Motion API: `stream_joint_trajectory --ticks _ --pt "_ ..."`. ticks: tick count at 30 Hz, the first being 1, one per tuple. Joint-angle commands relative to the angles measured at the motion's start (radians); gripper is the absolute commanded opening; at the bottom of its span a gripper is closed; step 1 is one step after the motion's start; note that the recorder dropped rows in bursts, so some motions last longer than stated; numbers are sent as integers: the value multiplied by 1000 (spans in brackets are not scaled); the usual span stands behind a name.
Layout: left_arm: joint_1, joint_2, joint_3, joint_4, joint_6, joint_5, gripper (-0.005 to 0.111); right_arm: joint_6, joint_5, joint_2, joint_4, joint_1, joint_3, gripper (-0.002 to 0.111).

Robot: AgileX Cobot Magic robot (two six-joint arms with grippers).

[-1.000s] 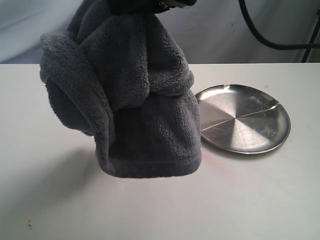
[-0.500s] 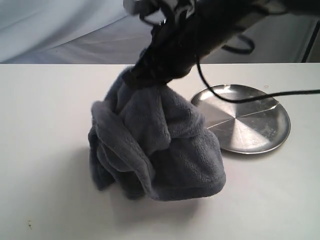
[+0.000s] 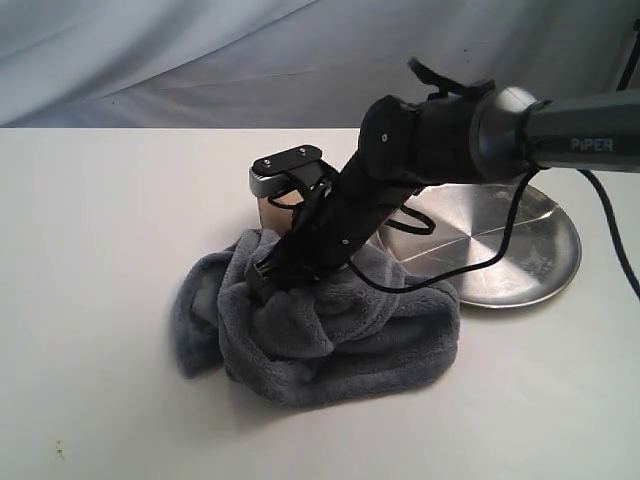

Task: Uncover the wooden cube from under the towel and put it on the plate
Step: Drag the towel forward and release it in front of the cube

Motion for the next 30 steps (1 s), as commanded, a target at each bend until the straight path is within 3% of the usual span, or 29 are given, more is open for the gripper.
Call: stream_joint_trajectory --ticks 1,6,13,20,25,30 --pt "-1 -2 4 1 -3 -2 1 -90 -7 10 161 1 1 28" --pt "-1 -2 4 1 -3 -2 1 -200 -71 10 342 24 1 35" --pt "-1 -2 4 1 -3 -2 1 -279 -189 10 345 103 1 37" --pt "-1 -2 4 1 -3 -2 1 -279 -152 -2 306 111 1 65" --pt "-1 -2 4 1 -3 -2 1 -298 -149 -88 306 111 1 65" --pt "-1 -2 4 1 -3 -2 1 -355 -360 -190 200 111 1 65"
